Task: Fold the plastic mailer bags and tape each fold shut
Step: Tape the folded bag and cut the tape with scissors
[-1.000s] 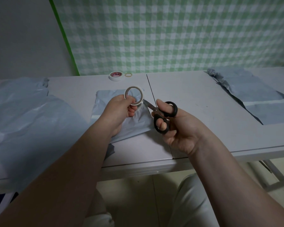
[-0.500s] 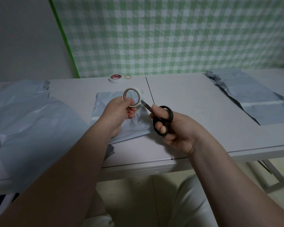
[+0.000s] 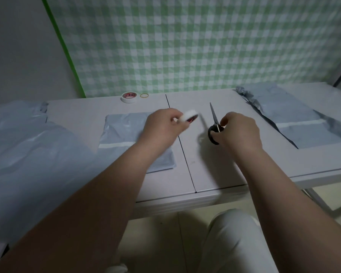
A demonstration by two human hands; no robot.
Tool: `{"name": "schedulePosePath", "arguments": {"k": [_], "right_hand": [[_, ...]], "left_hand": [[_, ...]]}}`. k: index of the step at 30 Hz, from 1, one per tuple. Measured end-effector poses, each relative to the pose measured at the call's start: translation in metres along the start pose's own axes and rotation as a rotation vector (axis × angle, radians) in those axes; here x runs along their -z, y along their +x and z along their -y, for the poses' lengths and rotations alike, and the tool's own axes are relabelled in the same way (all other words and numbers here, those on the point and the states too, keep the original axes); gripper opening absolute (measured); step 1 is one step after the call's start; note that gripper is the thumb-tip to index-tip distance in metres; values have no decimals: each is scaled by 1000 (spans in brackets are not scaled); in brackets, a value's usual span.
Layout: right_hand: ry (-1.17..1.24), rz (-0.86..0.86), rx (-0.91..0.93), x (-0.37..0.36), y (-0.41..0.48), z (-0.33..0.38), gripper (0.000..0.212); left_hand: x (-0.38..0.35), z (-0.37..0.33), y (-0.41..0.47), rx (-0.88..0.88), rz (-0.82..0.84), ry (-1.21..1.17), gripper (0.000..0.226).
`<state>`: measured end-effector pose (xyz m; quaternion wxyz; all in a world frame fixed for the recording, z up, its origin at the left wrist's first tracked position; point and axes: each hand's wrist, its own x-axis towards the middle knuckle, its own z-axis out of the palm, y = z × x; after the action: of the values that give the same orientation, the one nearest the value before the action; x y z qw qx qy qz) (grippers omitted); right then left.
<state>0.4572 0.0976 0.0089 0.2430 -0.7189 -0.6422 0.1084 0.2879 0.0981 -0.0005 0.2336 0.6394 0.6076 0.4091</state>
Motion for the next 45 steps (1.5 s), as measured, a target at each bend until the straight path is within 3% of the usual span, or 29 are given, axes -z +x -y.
{"name": "schedulePosePath", "arguments": {"k": [2, 4, 7, 9, 11, 13, 15, 17, 20, 23, 26, 31, 39, 43, 45], "right_hand": [[-109, -2, -11, 1, 4, -2, 17], [-200, -13, -23, 0, 8, -5, 9], [-271, -10, -46, -3, 11, -10, 22], [-293, -15, -34, -6, 12, -11, 27], [-281, -96, 50, -7, 10, -8, 14], [-147, -189, 147, -6, 4, 6, 18], [41, -202, 253, -8, -7, 27, 22], [182, -142, 315, -19, -16, 50, 20], [199, 77, 223, -43, -18, 74, 21], [133, 252, 121, -60, -13, 85, 30], [141, 266, 27, -66, -7, 90, 39], [151, 269, -55, -69, -6, 91, 37], [458, 256, -228, -71, -10, 79, 42], [614, 271, -319, -60, -13, 80, 35], [818, 367, -402, -56, -11, 81, 29]], "left_hand": [[-9, -6, 2, -128, 14, 353, 11], [-17, -12, 4, -189, 87, 558, 22], [-26, -14, 1, -242, 162, 790, 28], [-26, -11, -2, -255, 210, 770, 25], [-17, -7, -6, -262, 195, 582, 17], [1, 0, -8, -245, 85, 447, 26], [24, 17, -11, -214, -6, 501, 27], [46, 36, -17, -149, -39, 619, 26], [67, 57, -31, 61, -88, 699, 32], [92, 71, -38, 348, -144, 580, 46], [110, 79, -35, 485, -198, 399, 55], [120, 74, -31, 681, -177, -266, 51], [130, 75, -37, 758, -176, -632, 38], [131, 74, -43, 772, -109, -776, 38], [132, 69, -45, 774, -74, -877, 37]]}}
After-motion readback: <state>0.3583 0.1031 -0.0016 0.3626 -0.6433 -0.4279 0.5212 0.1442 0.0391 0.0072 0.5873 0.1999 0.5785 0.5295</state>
